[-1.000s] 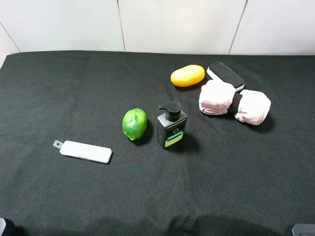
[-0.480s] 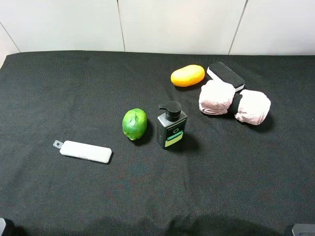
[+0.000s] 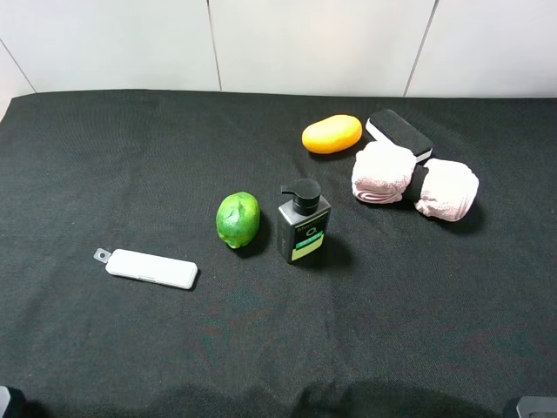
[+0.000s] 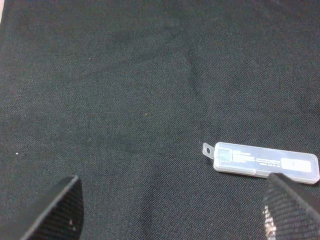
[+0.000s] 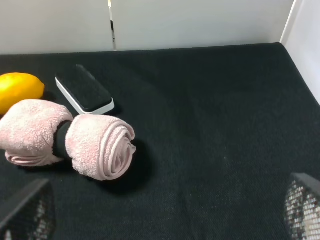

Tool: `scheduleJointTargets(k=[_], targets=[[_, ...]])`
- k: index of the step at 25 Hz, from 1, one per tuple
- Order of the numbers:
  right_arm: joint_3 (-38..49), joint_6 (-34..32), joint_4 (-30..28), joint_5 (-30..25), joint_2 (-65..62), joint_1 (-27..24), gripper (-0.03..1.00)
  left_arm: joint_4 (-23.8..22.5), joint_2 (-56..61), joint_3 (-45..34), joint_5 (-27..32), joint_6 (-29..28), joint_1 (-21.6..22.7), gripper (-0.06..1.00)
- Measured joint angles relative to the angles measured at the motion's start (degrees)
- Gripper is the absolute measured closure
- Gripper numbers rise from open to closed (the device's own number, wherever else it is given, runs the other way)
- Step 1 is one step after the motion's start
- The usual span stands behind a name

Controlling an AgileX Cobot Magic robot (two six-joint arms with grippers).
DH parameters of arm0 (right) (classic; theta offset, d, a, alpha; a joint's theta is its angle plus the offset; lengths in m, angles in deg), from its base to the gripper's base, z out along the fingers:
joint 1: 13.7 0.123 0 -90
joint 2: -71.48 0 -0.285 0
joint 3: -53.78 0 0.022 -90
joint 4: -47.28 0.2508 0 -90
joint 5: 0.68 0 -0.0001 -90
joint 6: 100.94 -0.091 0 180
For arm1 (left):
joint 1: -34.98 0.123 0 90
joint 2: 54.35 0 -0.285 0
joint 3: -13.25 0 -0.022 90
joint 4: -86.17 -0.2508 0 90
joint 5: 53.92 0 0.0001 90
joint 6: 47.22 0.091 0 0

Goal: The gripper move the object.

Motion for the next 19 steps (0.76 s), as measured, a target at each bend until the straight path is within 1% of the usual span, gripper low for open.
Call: scheduleJointTargets(k=[19], targets=[[0.00, 0.00, 0.10, 0.00, 0.00, 0.00, 0.27, 0.00, 0.00, 0.00, 0.00, 0.00, 0.00, 0.18]])
